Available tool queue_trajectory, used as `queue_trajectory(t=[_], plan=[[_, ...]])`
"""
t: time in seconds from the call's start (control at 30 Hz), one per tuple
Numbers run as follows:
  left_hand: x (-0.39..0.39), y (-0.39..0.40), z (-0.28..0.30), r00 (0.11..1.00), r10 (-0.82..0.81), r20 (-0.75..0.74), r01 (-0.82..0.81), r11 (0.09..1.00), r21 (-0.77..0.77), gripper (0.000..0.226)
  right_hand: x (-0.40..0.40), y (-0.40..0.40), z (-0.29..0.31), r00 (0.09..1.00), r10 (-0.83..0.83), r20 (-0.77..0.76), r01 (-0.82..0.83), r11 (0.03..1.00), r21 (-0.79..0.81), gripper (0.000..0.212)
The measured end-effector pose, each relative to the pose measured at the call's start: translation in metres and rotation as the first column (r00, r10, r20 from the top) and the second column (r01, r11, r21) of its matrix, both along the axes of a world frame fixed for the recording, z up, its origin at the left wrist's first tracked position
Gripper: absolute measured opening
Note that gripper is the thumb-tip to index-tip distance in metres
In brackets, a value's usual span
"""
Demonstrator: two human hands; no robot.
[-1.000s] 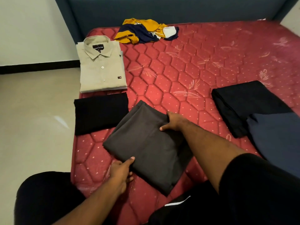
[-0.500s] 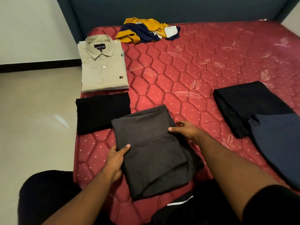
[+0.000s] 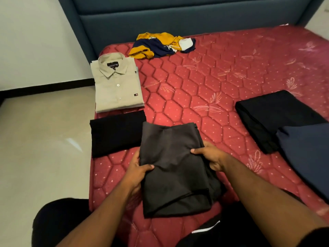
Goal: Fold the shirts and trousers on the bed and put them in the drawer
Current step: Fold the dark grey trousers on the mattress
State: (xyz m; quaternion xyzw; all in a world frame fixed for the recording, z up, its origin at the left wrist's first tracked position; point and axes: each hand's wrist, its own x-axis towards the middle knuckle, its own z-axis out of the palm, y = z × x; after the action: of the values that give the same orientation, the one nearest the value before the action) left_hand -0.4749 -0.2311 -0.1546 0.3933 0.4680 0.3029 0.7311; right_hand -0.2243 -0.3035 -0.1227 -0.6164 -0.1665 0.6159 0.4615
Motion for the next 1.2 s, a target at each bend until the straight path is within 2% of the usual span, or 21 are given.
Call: queue_trajectory(t=[0.07,0.17,0.3,0.4,0.5,0.57,0.63,0.7,0.73,0.8,0.83,0.9,0.93,1.0,1.03,1.07,1.1,1.13,1.2], plan=[[0.012,0.018,0.026,0.996,-0.09,-0.005,0.091,0.992,0.084,0.085,0.006,-0.007,0.01,0.992,-0.118,-0.039,0.12,0.991,0.062,0.035],[0.051,0.05,0.07,0.968,-0.247,-0.036,0.25,0.95,0.185,0.077,0.027,-0.019,0.044,0.959,-0.266,-0.093,0.279,0.945,0.171,0.033],[0.151,0.09,0.134,0.893,-0.436,-0.113,0.449,0.845,0.29,0.062,0.076,-0.039,0.101,0.89,-0.424,-0.167,0.456,0.812,0.364,0.036],[0.243,0.109,0.18,0.789,-0.596,-0.15,0.608,0.718,0.339,0.06,0.123,-0.054,0.134,0.813,-0.545,-0.204,0.574,0.694,0.434,0.04],[0.341,0.121,0.212,0.629,-0.759,-0.17,0.763,0.561,0.321,0.058,0.18,-0.07,0.147,0.723,-0.636,-0.269,0.676,0.57,0.466,0.043],[0.4,0.126,0.219,0.536,-0.825,-0.181,0.824,0.464,0.326,0.06,0.217,-0.077,0.145,0.685,-0.66,-0.308,0.715,0.526,0.462,0.043],[0.467,0.125,0.204,0.511,-0.835,-0.202,0.843,0.442,0.306,0.061,0.263,-0.084,0.123,0.624,-0.711,-0.325,0.767,0.478,0.428,0.041],[0.526,0.118,0.153,0.52,-0.798,-0.305,0.849,0.444,0.286,0.055,0.305,-0.09,0.082,0.538,-0.789,-0.296,0.83,0.435,0.349,0.041],[0.545,0.111,0.119,0.466,-0.78,-0.418,0.883,0.386,0.265,0.048,0.32,-0.092,0.06,0.493,-0.832,-0.253,0.86,0.421,0.288,0.042],[0.581,0.091,0.04,0.303,-0.735,-0.606,0.951,0.269,0.15,0.045,0.351,-0.102,0.011,0.409,-0.901,-0.142,0.91,0.391,0.138,0.041],[0.584,0.082,0.015,0.299,-0.697,-0.652,0.949,0.287,0.128,0.048,0.358,-0.105,-0.006,0.378,-0.921,-0.097,0.925,0.372,0.079,0.039],[0.593,0.073,-0.013,0.438,-0.541,-0.718,0.885,0.403,0.235,0.046,0.368,-0.11,-0.03,0.346,-0.935,-0.078,0.938,0.344,0.043,0.036],[0.602,0.075,-0.02,0.458,-0.396,-0.796,0.864,0.407,0.295,0.047,0.373,-0.11,-0.04,0.338,-0.937,-0.082,0.941,0.336,0.045,0.035],[0.61,0.086,-0.026,0.384,-0.163,-0.909,0.891,0.322,0.319,0.06,0.375,-0.107,-0.049,0.322,-0.944,-0.074,0.947,0.319,0.047,0.033],[0.613,0.091,-0.024,0.355,-0.176,-0.918,0.907,0.305,0.292,0.067,0.373,-0.105,-0.05,0.309,-0.948,-0.07,0.95,0.306,0.054,0.032],[0.616,0.097,-0.022,0.36,-0.295,-0.885,0.906,0.335,0.257,0.068,0.371,-0.103,-0.05,0.3,-0.951,-0.073,0.953,0.296,0.062,0.031],[0.619,0.101,-0.021,0.39,-0.431,-0.814,0.894,0.388,0.223,0.06,0.369,-0.1,-0.05,0.289,-0.954,-0.077,0.956,0.284,0.066,0.03],[0.62,0.102,-0.015,0.382,-0.547,-0.745,0.9,0.403,0.165,0.047,0.366,-0.097,-0.049,0.277,-0.958,-0.073,0.96,0.272,0.07,0.03],[0.624,0.102,-0.002,0.31,-0.625,-0.716,0.925,0.372,0.075,0.031,0.359,-0.089,-0.047,0.251,-0.966,-0.061,0.966,0.246,0.076,0.03]])
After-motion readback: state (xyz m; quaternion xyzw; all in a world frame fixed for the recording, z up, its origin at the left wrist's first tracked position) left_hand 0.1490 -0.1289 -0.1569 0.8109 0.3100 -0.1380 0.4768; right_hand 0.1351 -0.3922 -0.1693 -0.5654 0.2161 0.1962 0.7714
